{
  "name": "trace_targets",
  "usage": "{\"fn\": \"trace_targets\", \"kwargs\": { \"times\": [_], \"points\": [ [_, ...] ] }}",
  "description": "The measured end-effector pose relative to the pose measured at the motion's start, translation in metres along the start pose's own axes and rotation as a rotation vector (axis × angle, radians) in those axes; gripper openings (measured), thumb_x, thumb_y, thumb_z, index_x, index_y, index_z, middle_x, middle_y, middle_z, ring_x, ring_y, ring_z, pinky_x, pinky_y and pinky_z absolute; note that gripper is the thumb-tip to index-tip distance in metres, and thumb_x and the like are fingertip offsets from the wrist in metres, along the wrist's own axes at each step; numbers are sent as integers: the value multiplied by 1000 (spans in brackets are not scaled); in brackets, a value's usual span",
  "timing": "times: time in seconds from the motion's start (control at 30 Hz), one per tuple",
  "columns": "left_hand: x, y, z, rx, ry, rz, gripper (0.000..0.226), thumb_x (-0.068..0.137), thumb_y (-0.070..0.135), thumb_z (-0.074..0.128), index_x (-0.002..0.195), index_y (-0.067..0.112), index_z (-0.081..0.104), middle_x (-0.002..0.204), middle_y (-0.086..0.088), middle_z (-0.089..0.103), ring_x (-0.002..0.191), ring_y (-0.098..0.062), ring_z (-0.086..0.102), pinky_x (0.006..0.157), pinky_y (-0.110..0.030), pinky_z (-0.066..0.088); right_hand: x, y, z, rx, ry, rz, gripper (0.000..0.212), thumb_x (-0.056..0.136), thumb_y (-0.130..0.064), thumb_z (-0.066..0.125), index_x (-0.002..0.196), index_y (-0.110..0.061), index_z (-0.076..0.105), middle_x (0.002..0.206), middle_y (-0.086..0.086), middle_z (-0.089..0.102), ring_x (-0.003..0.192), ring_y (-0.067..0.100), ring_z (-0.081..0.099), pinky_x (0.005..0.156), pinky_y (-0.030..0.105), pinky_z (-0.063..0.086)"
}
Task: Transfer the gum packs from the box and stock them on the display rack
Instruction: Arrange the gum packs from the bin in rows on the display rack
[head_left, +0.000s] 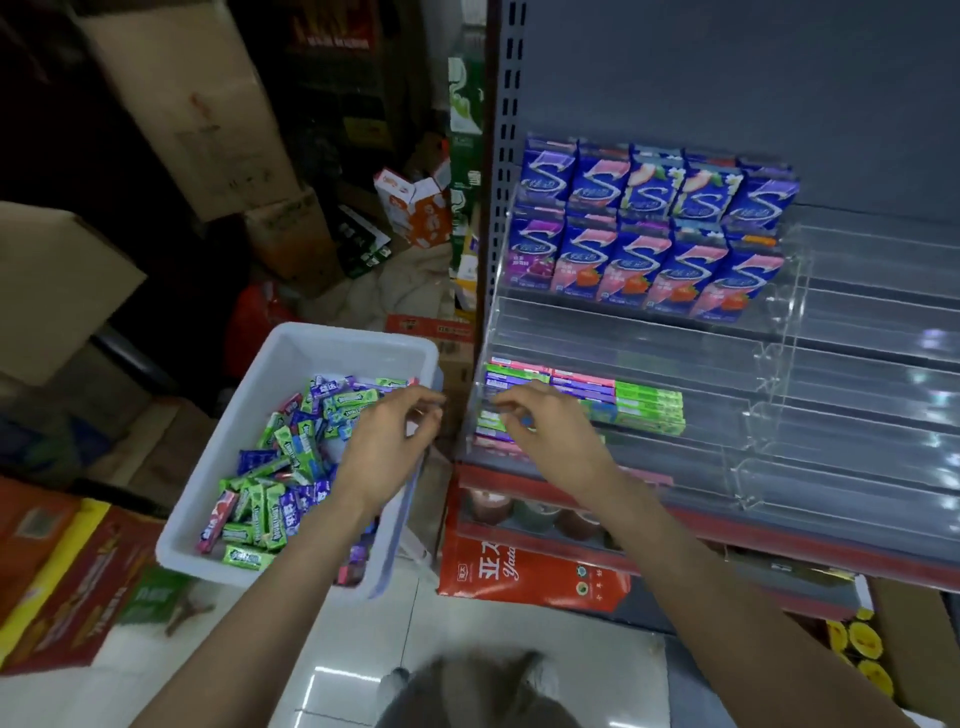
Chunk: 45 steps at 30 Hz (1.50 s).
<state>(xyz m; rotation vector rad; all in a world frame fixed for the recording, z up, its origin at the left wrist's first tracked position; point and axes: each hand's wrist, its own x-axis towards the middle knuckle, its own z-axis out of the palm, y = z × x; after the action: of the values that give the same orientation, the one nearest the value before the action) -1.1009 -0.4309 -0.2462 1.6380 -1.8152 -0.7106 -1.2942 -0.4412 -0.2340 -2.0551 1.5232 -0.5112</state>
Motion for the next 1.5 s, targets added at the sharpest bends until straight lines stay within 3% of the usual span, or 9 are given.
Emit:
{"fn": "trace_targets", "kwargs": {
  "times": [0.17,0.33,0.67,0.8,1.0,1.17,1.27,1.4,1.5],
  "points": [
    [12,-83,-48,-62,77,-255,16,91,10,58,104,8,67,95,-6,69,87,-17,63,78,-27,48,57,-49,62,-31,-140,-75,28,95,-14,49,121,-11,59,114,9,57,103,24,57,88,38,46],
    [40,-169,-85,-4,-86,-331,13,91,2,54,97,5,66,96,-13,67,88,-24,61,69,-17,35,117,-72,137,6,-235,80,31,92,-11,53,122,-7,59,120,14,59,109,28,58,95,33,43],
    [96,-262,-60,302,-486,-133,34,93,17,53,126,14,57,131,-9,52,122,-28,42,103,-36,36,165,-48,237,-358,-370,315,50,94,-11,50,141,-14,37,143,11,39,134,26,33,111,34,29],
    [107,-280,-36,400,-489,-74,39,91,30,57,128,21,56,131,-1,49,122,-24,37,104,-33,32,173,-42,251,-509,-326,285,46,85,-2,57,129,-15,48,136,6,42,133,23,29,103,38,40],
    [115,-288,-17,509,-417,-27,39,87,39,61,123,24,60,124,-4,44,121,-25,35,105,-35,26,186,-33,251,-556,-342,231,39,88,-12,59,125,-13,48,134,7,46,130,24,32,104,36,35],
    [116,-285,-16,446,-361,-18,33,87,28,61,119,20,64,123,-4,49,120,-24,39,101,-31,27,179,-39,243,-227,-129,414,27,87,-16,62,112,-10,53,114,9,60,108,26,55,85,34,45],
    [115,-277,-36,92,-264,-98,29,85,21,67,112,10,67,110,-6,59,102,-20,53,89,-24,37,177,-49,232,137,-16,591,31,80,-17,72,103,-6,54,90,3,61,85,21,59,74,34,48],
    [111,-248,-75,-333,-186,-258,14,84,17,69,98,16,65,79,1,62,71,-7,57,65,-11,44,175,-76,199,680,10,641,55,76,-6,75,123,-17,48,73,-1,48,70,9,56,53,18,47],
    [107,-226,-96,-535,-189,-285,13,87,12,66,95,22,63,81,-6,66,79,-16,66,75,-22,49,173,-96,171,811,-2,557,42,83,-9,68,115,-31,53,73,4,51,70,9,58,54,19,50]
  ]
}}
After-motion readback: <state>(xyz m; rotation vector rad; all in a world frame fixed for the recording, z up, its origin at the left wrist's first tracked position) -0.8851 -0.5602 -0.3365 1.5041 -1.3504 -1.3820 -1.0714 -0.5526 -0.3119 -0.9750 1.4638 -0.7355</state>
